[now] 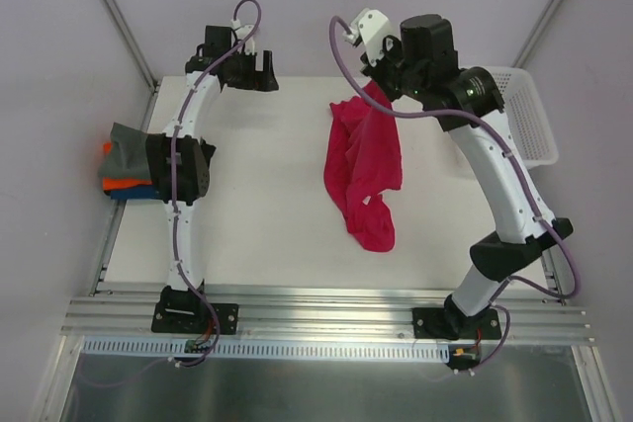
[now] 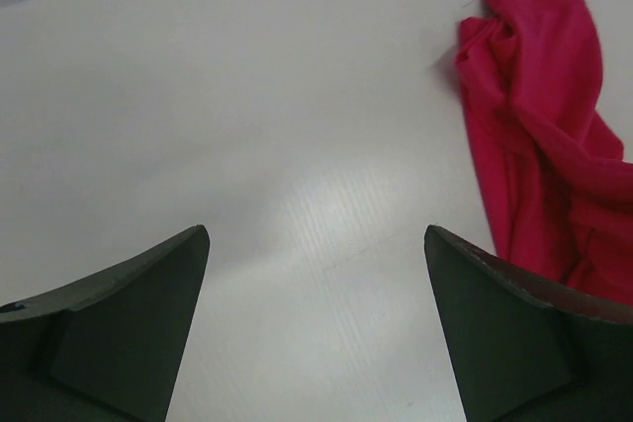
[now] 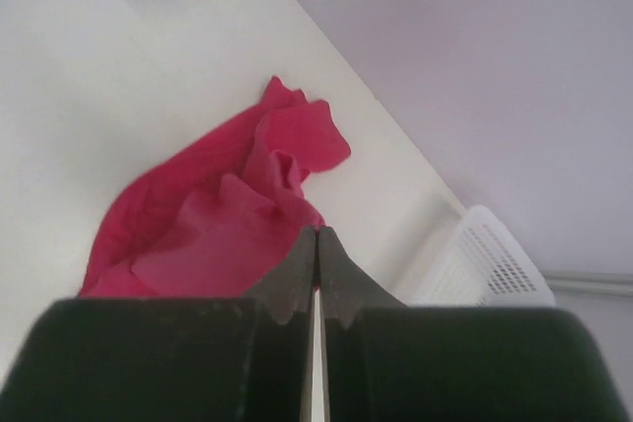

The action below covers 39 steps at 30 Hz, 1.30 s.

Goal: Fold and stack the t-shirts
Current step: Flatten out the tshirt

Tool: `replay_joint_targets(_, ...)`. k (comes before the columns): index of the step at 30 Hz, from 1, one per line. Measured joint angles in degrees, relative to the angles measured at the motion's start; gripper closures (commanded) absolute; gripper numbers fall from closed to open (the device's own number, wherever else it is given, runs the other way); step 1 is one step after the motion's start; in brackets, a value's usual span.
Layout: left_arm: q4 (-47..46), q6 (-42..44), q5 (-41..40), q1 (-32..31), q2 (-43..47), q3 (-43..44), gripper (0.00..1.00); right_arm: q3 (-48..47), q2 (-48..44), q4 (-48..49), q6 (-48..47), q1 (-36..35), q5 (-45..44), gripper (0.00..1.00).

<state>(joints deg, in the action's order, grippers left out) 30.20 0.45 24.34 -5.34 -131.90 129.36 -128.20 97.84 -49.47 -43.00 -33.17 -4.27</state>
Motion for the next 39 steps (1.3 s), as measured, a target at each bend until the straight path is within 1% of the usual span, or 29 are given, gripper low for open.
replay_joint_targets(3, -1.7, -1.2, 4.1, -1.4, -5.0, 6.3, 0.07, -0.3, -1.9, -5.0, -2.7, -1.9, -3.9, 0.99)
replay_joint_targets(6, -2.8, -2.6, 8.4, -3.2, -9.1, 11.0, 0.11, -0.2, -2.0, -10.0, -3.8, -1.6, -7.9, 0.99)
replay_joint_targets(8, -4.3, -4.1, 11.5, -5.1, -11.7, 13.5, 0.12, 3.5, -3.2, -11.5, -4.6, -1.2, -11.2, 1.00)
replay_joint_targets(10, -5.4, -5.0, 13.5, -7.1, -13.2, 14.2, 0.12, 8.3, -4.9, -12.4, -5.2, -0.8, -13.3, 1.00)
replay_joint_targets(13, -6.1, -7.6, 17.7, -10.1, -15.2, 14.2, 0.11, 12.8, -6.2, -15.5, -4.5, 3.5, -13.4, 1.00)
replay_joint_targets(18, -6.4, -11.7, 24.1, -14.3, -17.1, 13.0, 0.08, 10.0, -3.9, -19.8, 1.0, 17.4, -12.0, 0.99)
replay_joint_targets(20, -6.6, -13.2, 25.9, -15.3, -17.2, 12.1, 0.06, 9.1, -3.1, -20.3, 3.4, 21.4, -11.7, 0.99)
replay_joint_targets(27, -7.7, -16.8, 30.2, -15.6, -17.2, 7.8, 0.03, 9.1, -2.9, -21.4, 8.4, 24.4, -8.4, 1.00)
replay_joint_targets(32, -8.7, -20.0, 33.1, -16.0, -17.3, 4.7, 0.04, 9.3, -3.4, -21.5, 10.9, 25.9, -7.2, 1.00)
replay_joint_targets(39, -9.8, -23.1, 35.4, -19.0, -20.4, 3.8, 0.03, 8.9, -3.7, -21.4, 12.8, 27.4, -5.5, 0.99)
